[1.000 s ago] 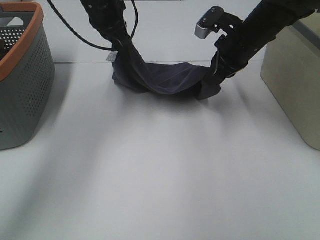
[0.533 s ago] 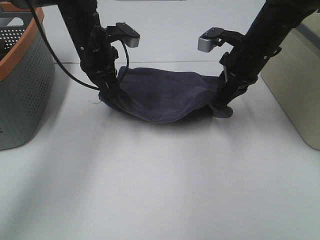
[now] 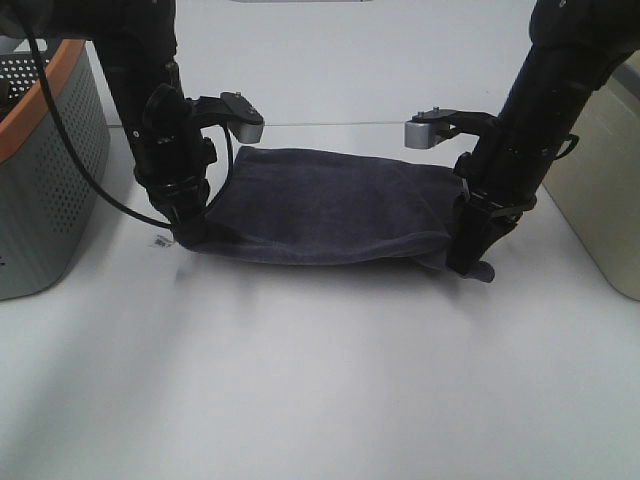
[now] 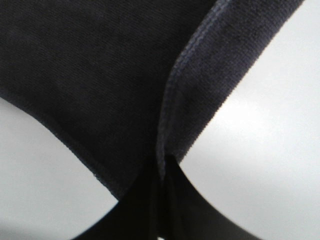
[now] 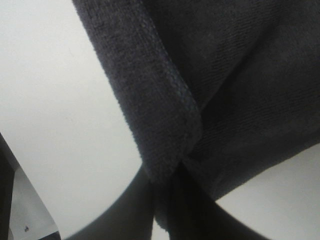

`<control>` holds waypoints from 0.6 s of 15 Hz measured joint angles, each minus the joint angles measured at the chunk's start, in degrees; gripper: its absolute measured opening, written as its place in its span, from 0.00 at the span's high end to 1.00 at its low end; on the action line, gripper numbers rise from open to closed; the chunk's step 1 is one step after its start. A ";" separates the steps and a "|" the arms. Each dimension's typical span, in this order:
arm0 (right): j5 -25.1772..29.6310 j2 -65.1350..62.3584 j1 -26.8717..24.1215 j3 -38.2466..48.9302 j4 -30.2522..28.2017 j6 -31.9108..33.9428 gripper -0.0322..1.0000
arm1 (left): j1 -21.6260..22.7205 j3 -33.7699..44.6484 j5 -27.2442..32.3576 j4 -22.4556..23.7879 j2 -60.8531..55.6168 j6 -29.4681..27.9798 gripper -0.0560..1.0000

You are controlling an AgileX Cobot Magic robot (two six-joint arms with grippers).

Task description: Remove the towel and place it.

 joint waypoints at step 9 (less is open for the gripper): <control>1.66 0.00 0.00 0.29 1.60 20.23 0.10 | 0.00 0.00 0.00 0.00 -0.17 0.63 0.61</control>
